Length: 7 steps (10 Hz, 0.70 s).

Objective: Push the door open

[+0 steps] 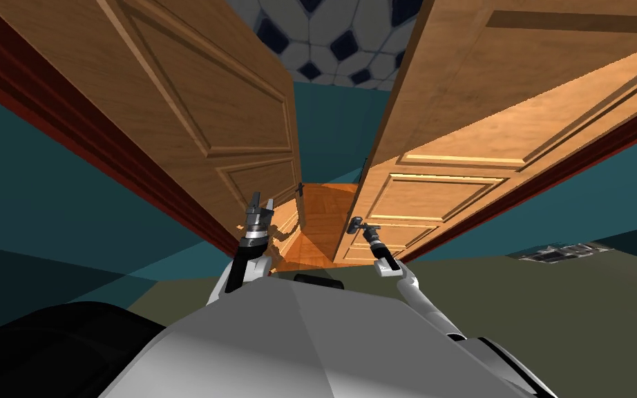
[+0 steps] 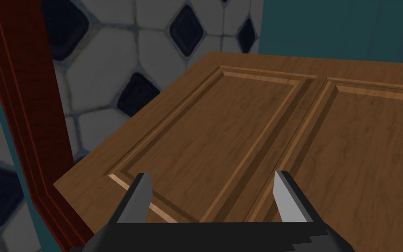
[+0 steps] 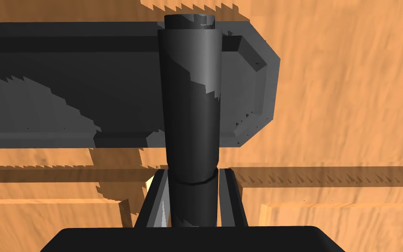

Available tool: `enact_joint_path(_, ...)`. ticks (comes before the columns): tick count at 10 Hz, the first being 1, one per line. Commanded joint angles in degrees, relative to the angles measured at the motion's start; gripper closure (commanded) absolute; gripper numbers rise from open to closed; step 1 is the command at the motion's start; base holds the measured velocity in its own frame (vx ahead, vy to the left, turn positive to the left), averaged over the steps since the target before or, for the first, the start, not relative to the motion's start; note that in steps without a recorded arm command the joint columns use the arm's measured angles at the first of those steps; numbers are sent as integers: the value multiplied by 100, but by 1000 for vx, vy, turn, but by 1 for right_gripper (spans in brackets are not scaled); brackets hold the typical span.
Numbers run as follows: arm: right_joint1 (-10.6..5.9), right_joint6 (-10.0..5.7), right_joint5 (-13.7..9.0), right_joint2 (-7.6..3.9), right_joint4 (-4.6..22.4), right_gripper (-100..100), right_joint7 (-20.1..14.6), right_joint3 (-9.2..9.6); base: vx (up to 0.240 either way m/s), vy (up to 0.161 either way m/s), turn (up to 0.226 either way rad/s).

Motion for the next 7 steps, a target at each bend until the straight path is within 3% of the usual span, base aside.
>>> enact_joint_path(1, -27, 9, 3, 35, -53, 100, 119, -201, 128, 35, -12)
enact_joint_path(7, -325, 96, 82, 409, 285, 100, 465, -628, 92, 33, -47)
